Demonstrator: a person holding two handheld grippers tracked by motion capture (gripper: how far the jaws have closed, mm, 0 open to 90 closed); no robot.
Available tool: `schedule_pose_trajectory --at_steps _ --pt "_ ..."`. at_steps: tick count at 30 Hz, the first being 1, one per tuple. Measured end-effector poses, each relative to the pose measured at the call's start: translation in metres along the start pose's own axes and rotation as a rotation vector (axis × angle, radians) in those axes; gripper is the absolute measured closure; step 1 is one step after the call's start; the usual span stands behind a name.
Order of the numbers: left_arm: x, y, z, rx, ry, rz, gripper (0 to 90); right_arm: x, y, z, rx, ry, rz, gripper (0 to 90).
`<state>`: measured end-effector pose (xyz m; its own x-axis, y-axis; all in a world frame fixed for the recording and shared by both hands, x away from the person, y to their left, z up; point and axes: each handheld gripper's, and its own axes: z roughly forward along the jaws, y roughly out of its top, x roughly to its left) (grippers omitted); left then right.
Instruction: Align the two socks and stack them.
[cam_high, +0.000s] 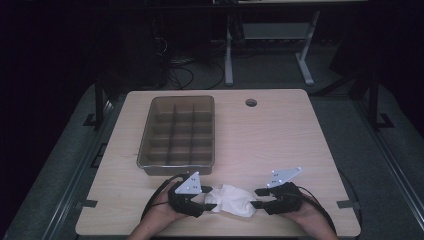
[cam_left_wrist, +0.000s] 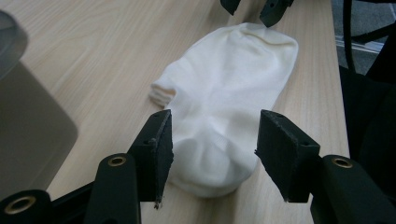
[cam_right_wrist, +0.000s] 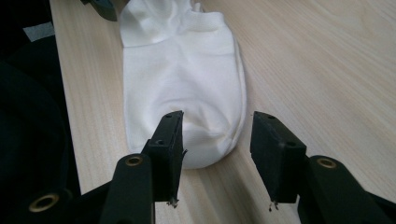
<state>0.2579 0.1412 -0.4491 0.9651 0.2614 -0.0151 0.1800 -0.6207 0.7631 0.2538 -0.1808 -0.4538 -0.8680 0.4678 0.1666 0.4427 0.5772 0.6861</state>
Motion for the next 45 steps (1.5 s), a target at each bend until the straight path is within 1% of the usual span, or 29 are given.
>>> schedule_pose_trajectory --at_steps 2,7,9,12,14,17,20,23,26,29,30,32,34,35,36,38,40,45 --pt "0.002 -0.002 -0.003 -0.005 0.009 -0.012 45.1 -0.001 0.0 0.002 0.002 0.004 0.017 53.7" --pt "0.005 -0.008 -0.009 0.002 0.028 -0.023 45.0 -0.003 0.0 0.008 0.008 0.007 0.042 53.7" --pt "0.006 -0.009 -0.009 0.006 0.031 -0.024 44.9 -0.004 0.0 0.011 0.01 0.015 0.049 53.9" --pt "0.006 -0.01 -0.01 0.006 0.033 -0.028 44.9 -0.005 0.0 0.016 0.031 0.021 0.046 56.3" --pt "0.006 -0.011 -0.011 0.006 0.033 -0.028 44.9 -0.005 0.0 0.016 0.034 0.033 0.051 59.4" --pt "0.006 -0.01 -0.01 0.004 0.033 -0.029 45.0 -0.006 0.0 0.015 0.043 0.03 0.05 63.6" --pt "0.005 -0.009 -0.009 0.005 0.03 -0.023 45.5 -0.007 0.0 0.014 0.057 0.03 0.044 69.7" --pt "0.004 -0.007 -0.007 0.0 0.025 -0.018 46.6 -0.009 0.0 0.013 0.073 0.023 0.032 78.5" --pt "0.002 -0.006 -0.005 0.004 0.017 -0.011 47.0 -0.011 0.001 0.012 0.081 0.041 0.046 80.9" --pt "0.002 -0.005 -0.003 0.007 0.012 -0.012 47.3 -0.012 0.001 0.013 0.08 0.045 0.045 82.1" --pt "0.001 -0.005 -0.003 0.006 0.011 -0.012 47.5 -0.012 0.001 0.012 0.084 0.041 0.043 82.8" --pt "0.001 -0.005 -0.003 0.006 0.01 -0.013 47.5 -0.012 0.003 0.013 0.089 0.021 0.019 83.2" --pt "0.001 -0.005 -0.002 0.008 0.009 -0.012 47.7 -0.013 0.006 0.013 0.09 0.009 0.013 82.5" --pt "0.001 -0.005 -0.001 0.006 0.006 -0.015 47.9 -0.015 0.007 0.014 0.083 -0.009 -0.002 82.1" --pt "0.001 -0.005 -0.001 0.008 0.003 -0.013 48.1 -0.016 0.009 0.015 0.082 -0.016 -0.008 81.5" --pt "0.0 -0.005 0.0 0.012 0.0 -0.011 48.3 -0.018 0.012 0.016 0.075 -0.055 -0.029 80.8" --pt "0.0 -0.005 0.002 0.012 -0.004 -0.013 48.6 -0.019 0.014 0.018 0.068 -0.086 -0.044 79.8" --pt "-0.001 -0.005 0.004 0.017 -0.013 -0.015 49.1 -0.022 0.015 0.017 0.045 -0.126 -0.027 78.2"
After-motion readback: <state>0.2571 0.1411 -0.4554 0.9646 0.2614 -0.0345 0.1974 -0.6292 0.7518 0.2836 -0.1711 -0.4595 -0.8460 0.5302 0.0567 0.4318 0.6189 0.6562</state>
